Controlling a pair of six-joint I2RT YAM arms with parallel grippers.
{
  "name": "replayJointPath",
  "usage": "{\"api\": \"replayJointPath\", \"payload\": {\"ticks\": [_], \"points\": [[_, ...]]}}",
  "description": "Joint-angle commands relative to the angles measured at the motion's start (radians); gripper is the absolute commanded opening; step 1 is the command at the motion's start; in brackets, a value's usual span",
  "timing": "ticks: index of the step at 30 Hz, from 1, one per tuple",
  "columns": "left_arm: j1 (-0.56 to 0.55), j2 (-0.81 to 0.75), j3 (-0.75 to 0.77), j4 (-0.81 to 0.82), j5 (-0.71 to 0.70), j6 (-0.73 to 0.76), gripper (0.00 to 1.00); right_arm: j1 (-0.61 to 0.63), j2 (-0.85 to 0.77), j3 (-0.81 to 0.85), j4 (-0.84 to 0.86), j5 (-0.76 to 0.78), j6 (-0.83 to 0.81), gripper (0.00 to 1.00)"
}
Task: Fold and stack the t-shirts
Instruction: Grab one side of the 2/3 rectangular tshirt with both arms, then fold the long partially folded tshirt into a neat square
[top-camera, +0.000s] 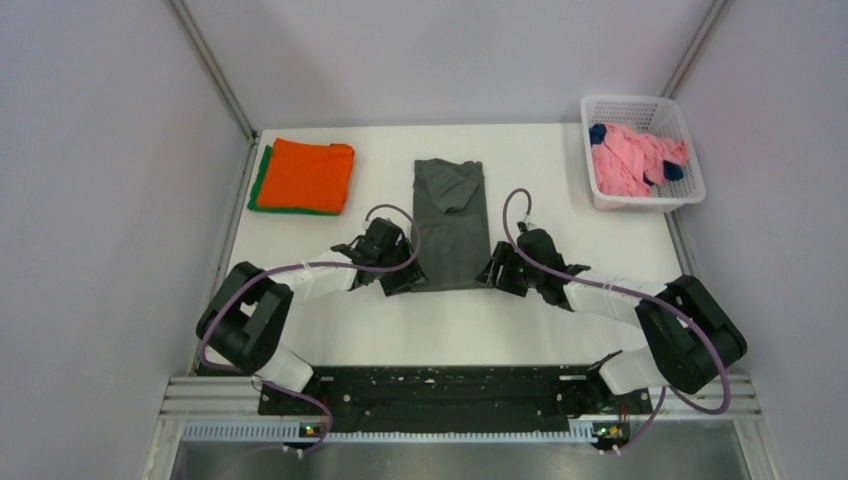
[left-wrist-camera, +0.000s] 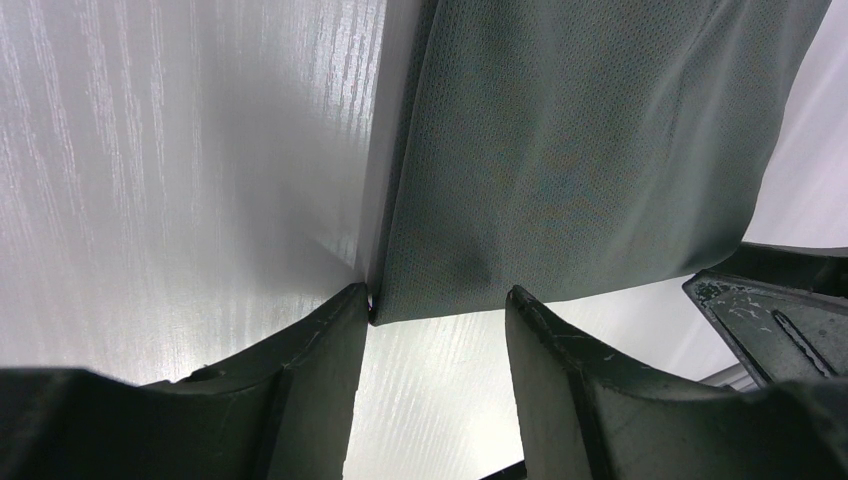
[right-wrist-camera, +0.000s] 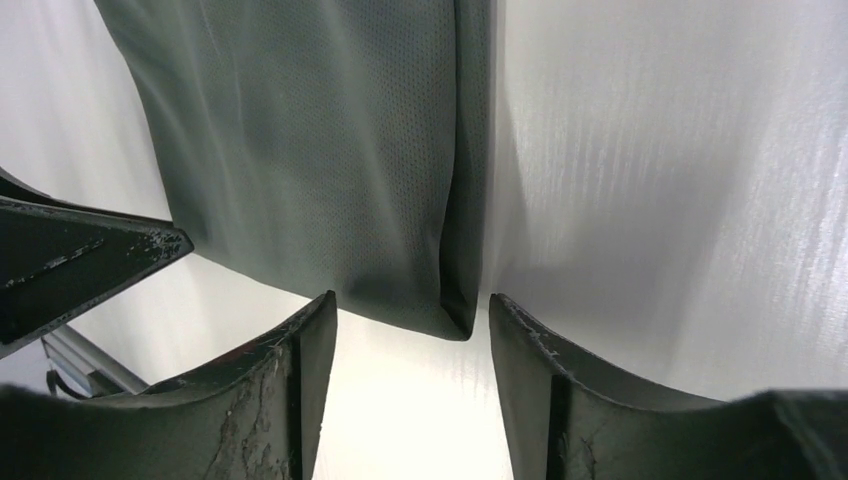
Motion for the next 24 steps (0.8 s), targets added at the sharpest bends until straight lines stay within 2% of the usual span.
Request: {"api": "replayJointPath", "payload": {"ticks": [1,6,9,10,11,19,24], "points": [[-0.005,0.011,-0.026,-0.094,-0.078,0.008,0.58,0.002,0.005,-0.029,0.005,-0.026,0.027,0.51],[-0.004,0.005,-0.031,-0.104,-0.088,0.006,0.58,0.003,0.008,-0.066,0.005,0.013,0.036,0.33],[-0.005,0.004,-0.031,-0.116,-0.091,0.006,0.58,0.002,0.023,-0.083,0.02,0.016,0.043,0.14],[-0.004,0.003,-0.033,-0.12,-0.093,0.004,0.57,0.002,0.022,-0.093,0.027,0.021,0.046,0.03],[-0.004,0.002,-0.035,-0.125,-0.097,0.004,0.57,0.003,0.021,-0.105,0.032,0.03,0.046,0.0],[-0.009,0.002,-0.067,-0.109,-0.082,-0.013,0.53,0.002,0.014,-0.205,0.129,-0.018,0.068,0.0],[-0.019,0.02,-0.072,-0.088,-0.085,-0.026,0.41,0.004,0.006,-0.202,0.122,-0.028,0.06,0.0]]}}
